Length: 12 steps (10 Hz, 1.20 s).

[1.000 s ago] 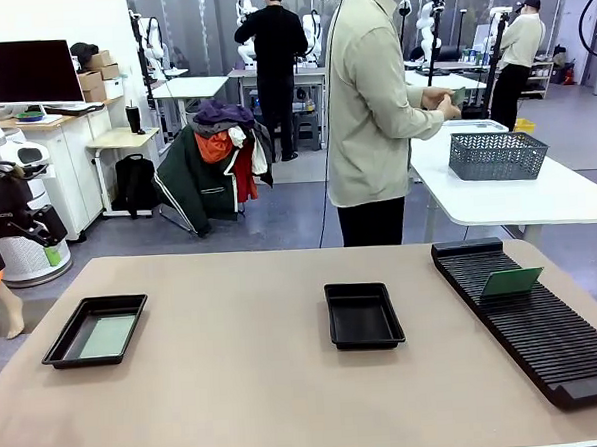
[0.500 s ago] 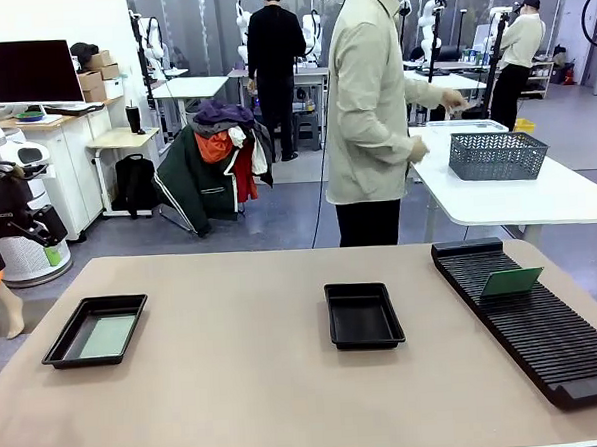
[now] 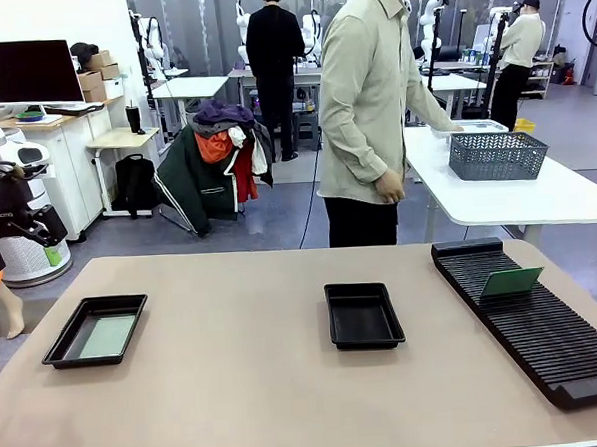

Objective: Inspect and transfer BCBs to ESD trays.
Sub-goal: Pick up the Blank PCB from the PCB Rack and place it in the right ESD tray.

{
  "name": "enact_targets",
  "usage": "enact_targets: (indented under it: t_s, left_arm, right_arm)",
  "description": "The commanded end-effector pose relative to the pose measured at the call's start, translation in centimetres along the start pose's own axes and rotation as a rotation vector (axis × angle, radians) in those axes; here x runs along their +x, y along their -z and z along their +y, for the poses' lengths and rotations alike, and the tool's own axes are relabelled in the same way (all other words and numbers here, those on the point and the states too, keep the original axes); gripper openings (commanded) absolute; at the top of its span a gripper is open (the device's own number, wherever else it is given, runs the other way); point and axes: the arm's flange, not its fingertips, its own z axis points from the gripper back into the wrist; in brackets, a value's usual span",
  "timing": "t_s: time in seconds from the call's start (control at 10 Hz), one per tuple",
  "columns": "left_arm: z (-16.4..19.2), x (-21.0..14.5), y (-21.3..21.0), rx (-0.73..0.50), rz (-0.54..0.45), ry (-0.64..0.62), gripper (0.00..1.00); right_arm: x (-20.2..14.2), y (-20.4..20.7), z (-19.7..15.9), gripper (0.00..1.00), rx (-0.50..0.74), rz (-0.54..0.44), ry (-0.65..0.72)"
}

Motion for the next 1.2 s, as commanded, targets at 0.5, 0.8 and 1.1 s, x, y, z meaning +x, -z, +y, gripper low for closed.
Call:
enact_targets:
  t_s: [0.5, 0.8, 1.1]
  left_arm:
    - [0.0, 0.0, 0.2, -0.005, -0.010, -0.003, 1.00]
    - [0.0, 0.0, 0.2, -0.005, -0.010, -0.003, 1.00]
    - [0.0, 0.0, 0.2, -0.005, -0.010, -0.003, 1.00]
  right_arm:
    - [-1.5, 6.6, -4.2, 1.00, -0.084, 0.047, -0.106]
    - [-2.0, 11.4, -5.8, 1.00, -0.109, 0.068, -0.149]
    - [-2.8, 16.3, -7.3, 1.00, -0.126, 0.070, -0.144]
